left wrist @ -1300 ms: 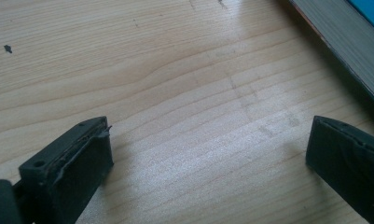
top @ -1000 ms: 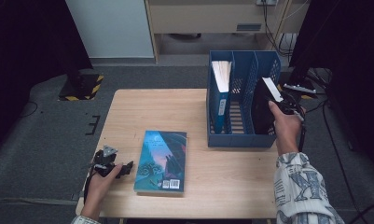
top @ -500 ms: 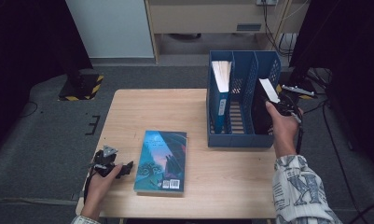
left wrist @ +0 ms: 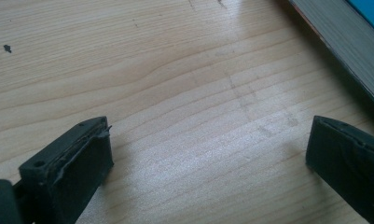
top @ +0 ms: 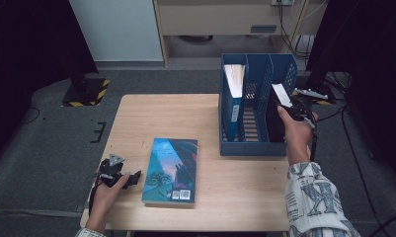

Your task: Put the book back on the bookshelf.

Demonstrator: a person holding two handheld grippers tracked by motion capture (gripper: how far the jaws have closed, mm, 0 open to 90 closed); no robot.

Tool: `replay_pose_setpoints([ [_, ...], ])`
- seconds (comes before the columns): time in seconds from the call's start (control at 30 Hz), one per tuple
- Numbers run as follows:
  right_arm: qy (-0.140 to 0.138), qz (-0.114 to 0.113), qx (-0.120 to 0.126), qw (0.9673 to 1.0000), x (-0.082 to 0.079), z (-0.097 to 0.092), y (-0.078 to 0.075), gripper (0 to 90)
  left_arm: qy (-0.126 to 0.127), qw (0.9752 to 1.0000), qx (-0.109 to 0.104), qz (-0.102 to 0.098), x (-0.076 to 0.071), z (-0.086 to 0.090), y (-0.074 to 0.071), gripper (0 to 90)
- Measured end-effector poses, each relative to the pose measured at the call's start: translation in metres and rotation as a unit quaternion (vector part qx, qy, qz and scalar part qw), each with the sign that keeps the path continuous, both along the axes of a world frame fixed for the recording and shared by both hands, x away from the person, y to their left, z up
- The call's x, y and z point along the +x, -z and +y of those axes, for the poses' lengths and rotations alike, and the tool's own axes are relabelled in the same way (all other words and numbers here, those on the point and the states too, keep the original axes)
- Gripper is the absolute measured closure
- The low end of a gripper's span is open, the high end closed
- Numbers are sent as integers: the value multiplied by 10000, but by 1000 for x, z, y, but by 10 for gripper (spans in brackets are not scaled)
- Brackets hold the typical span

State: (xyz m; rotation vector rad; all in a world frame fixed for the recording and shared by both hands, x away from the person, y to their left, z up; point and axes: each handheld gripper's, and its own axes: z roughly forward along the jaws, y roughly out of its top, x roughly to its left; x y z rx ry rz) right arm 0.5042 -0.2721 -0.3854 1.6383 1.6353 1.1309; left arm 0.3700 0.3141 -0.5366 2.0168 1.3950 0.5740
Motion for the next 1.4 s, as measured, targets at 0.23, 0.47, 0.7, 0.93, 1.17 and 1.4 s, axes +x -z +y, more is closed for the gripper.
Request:
replay_pose_setpoints([
  [0.23,39,53,-128,9999,-1,0,-3,504,-2,10000,-6,-2,0,0,0,0],
  [0.47,134,89,-114,9998,2,-8,-6,529,0,10000,-4,-1,0,0,0,0],
  [0.7,169,106,93,9998,5,-21,-7,534,0,10000,-5,-1,0,0,0,0],
  [0.93,229,61,45,9997,14,-22,-11,534,2,10000,4,1,0,0,0,0],
  [1.17,167,-18,-83,9998,26,-20,-21,534,3,10000,-5,-2,0,-1,0,0],
  [1.4,197,-8,-162,9997,43,-19,-26,534,2,10000,-6,-2,0,-1,0,0],
])
